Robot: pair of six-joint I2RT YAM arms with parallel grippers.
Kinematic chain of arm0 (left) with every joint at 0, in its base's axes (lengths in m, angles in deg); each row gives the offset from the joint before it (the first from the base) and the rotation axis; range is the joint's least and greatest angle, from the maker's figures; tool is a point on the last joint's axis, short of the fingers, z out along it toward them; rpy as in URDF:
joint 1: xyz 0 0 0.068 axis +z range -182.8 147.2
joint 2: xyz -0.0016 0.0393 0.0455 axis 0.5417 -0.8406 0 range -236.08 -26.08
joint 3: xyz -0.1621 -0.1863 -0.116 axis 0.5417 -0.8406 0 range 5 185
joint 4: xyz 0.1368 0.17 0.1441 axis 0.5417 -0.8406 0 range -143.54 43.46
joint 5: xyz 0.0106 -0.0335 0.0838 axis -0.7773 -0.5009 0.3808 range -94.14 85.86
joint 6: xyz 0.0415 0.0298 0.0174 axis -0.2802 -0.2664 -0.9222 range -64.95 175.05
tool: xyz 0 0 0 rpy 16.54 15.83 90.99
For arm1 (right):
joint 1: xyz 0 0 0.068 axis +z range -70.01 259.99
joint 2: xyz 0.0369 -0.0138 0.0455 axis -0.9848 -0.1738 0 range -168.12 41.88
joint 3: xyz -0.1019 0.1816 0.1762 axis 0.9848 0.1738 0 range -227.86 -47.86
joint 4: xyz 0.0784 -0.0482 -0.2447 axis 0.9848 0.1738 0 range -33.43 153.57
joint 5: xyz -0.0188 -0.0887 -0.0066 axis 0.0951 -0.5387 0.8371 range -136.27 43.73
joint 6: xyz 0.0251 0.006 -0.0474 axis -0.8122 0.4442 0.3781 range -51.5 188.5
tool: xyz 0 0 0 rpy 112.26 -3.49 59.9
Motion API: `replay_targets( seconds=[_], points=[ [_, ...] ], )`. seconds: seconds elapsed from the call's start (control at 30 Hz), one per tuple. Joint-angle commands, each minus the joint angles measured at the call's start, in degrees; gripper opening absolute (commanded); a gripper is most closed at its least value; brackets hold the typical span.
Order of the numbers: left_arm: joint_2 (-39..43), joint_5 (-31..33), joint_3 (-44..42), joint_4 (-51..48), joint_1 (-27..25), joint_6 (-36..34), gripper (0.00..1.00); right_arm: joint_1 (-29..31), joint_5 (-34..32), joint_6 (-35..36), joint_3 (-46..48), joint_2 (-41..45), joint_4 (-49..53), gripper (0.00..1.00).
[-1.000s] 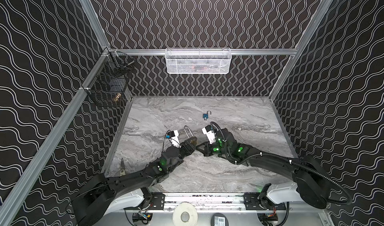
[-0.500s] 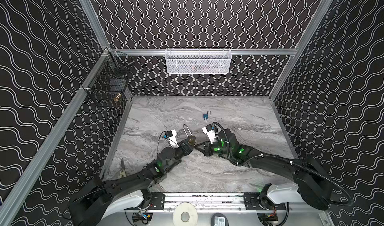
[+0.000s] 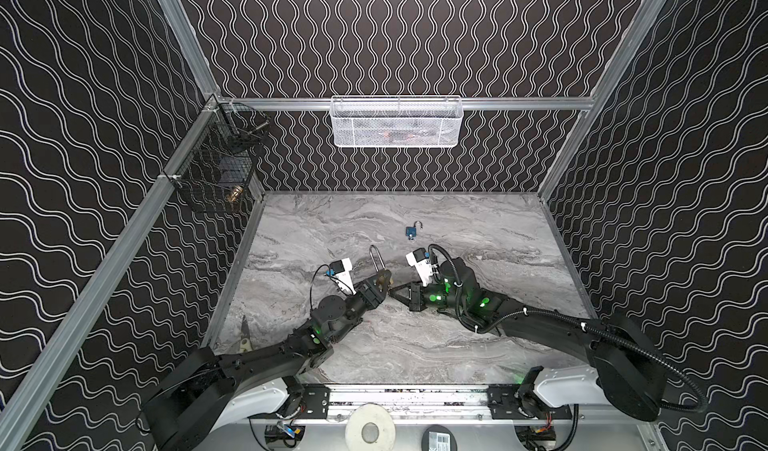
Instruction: Unlock with the key
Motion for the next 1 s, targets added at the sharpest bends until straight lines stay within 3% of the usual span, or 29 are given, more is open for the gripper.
replay_targets(
  seconds=[0.0,0.23,0.5,0.53,0.8,0.97],
  points=[
    [0.0,-3.3,0.0,6.0,0.1,-0.5,0.14,0.4,7.4,-0.5,0.0,0.6,-8.5,0.00],
    [-0.4,-3.4,-0.6,7.7,0.2,-0.4,0.13,0.3,7.2,-0.5,-0.7,-0.1,-7.8,0.00],
    [1.1,-2.1,0.5,4.8,0.2,-0.4,0.13,0.3,-0.4,2.6,-4.7,-1.0,4.9,0.00],
    [1.5,-2.0,0.8,3.7,0.1,-0.5,0.13,0.3,-2.3,3.3,-5.6,-1.1,7.2,0.06],
    [1.0,-1.3,0.8,3.7,0.2,-0.3,0.12,0.3,-4.0,4.2,-7.8,-3.0,10.0,0.17],
    [-0.1,-1.2,0.3,5.9,0.2,0.6,0.11,0.3,-5.1,3.8,-8.1,-3.4,10.3,0.16]
  ],
)
